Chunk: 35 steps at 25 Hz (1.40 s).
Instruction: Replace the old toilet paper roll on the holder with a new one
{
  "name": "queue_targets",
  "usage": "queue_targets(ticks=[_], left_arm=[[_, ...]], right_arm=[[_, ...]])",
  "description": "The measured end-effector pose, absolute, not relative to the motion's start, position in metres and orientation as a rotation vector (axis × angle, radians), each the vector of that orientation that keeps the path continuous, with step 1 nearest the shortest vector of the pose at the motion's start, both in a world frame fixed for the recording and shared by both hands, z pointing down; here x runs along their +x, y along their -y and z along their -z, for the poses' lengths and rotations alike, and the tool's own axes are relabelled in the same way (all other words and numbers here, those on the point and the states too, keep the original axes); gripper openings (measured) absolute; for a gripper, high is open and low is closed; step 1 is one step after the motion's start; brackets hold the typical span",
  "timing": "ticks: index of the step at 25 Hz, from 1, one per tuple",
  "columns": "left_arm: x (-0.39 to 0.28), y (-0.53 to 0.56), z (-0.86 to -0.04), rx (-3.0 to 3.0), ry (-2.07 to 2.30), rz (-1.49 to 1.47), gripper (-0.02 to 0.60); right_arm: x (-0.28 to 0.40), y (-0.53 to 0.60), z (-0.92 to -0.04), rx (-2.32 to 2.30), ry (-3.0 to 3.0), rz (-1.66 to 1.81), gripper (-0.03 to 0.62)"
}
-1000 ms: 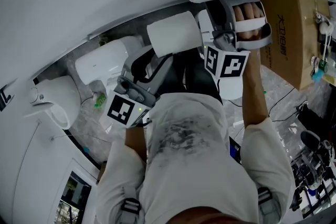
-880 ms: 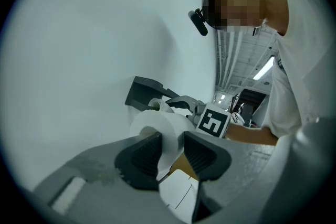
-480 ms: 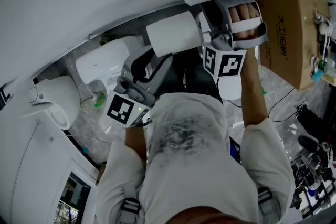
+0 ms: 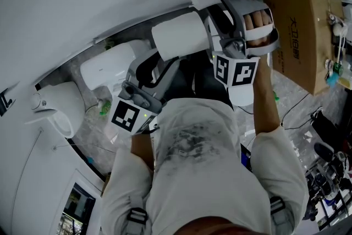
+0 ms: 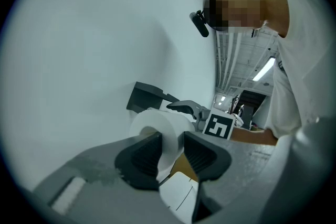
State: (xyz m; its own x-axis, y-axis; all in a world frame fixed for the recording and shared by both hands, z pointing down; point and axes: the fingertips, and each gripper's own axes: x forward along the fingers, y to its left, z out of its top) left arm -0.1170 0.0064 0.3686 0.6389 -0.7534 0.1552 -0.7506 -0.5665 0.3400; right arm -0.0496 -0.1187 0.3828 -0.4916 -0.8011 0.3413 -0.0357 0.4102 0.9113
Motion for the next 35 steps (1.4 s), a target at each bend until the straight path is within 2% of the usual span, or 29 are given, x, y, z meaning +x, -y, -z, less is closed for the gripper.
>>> queue_targets(ticks=[10,18,23,35], left_arm=[[-0.117,-0.003,-0.354,2.5,1.245,0.021,0.146],[-0.127,-0.002,-0.332,2.497,1.325,0.036,0.146],[-0.128,-0.001,-0.319,2.529,1.357,0.037,0.146],[-0.128,-0.002,-0.284,2.554,1.425,0.072,0.146]], right_arm=[[-0.038,0.091,-0.367,0.807,2.014,1.015,0.299],[-0.031,0.07,-0.323,0.999,2.236,0.86,0.142],[-0.021,0.066,-0.291,1.126,2.37,0.761,0.006],[-0.02,0.038,-0.257,1.195,2.685,0.396,0.002]])
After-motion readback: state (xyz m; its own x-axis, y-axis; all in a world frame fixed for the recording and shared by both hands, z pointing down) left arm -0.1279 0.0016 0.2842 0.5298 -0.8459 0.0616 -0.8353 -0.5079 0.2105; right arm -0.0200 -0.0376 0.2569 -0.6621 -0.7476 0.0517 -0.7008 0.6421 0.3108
